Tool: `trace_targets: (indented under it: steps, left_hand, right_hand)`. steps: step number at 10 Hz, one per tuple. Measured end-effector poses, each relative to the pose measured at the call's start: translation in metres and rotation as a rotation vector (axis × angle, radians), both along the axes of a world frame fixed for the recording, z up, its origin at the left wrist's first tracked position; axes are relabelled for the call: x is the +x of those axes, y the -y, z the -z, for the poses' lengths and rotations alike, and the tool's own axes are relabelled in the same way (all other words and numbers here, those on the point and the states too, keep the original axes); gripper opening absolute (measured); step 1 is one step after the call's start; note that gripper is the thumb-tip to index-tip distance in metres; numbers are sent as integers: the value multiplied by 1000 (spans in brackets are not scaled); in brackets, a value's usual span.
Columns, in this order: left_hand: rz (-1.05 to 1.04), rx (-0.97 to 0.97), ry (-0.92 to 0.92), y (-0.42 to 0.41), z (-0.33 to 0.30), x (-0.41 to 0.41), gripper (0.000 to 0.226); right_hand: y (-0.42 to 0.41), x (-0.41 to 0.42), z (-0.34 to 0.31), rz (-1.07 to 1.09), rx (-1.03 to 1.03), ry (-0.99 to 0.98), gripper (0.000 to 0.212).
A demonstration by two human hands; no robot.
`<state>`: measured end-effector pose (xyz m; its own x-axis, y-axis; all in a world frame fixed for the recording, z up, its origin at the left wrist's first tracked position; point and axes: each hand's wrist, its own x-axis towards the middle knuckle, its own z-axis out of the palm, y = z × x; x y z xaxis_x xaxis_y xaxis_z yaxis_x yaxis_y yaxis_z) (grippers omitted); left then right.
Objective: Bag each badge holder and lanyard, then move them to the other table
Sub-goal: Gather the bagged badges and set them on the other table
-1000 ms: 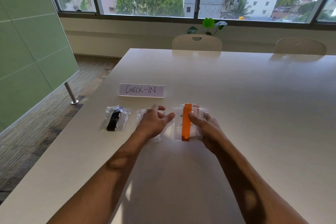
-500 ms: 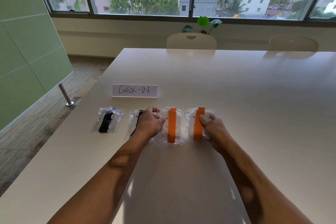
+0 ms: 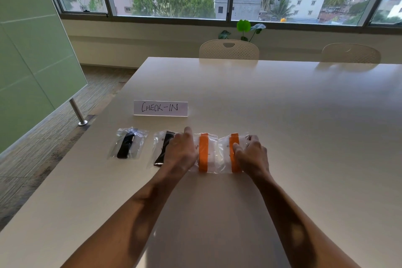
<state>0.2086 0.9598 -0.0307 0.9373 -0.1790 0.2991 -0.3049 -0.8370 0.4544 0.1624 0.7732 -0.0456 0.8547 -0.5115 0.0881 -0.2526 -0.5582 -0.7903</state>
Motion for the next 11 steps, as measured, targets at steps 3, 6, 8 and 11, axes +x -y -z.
trace_targets:
  steps: [3, 6, 8, 11]
  left_hand:
    - [-30, 228, 145, -4, 1, 1, 33]
    - [-16, 84, 146, -21, 2, 14, 49]
    - [14, 262, 16, -40, 9, 24, 77]
    - [30, 268, 24, -46, -3, 21, 95]
  right_hand:
    - [-2, -5, 6, 60, -254, 25, 57]
    - [-22, 12, -4, -111, -514, 141, 65]
    - [-40, 24, -1, -195, -632, 56, 79]
    - [-45, 22, 0, -164, -678, 10, 85]
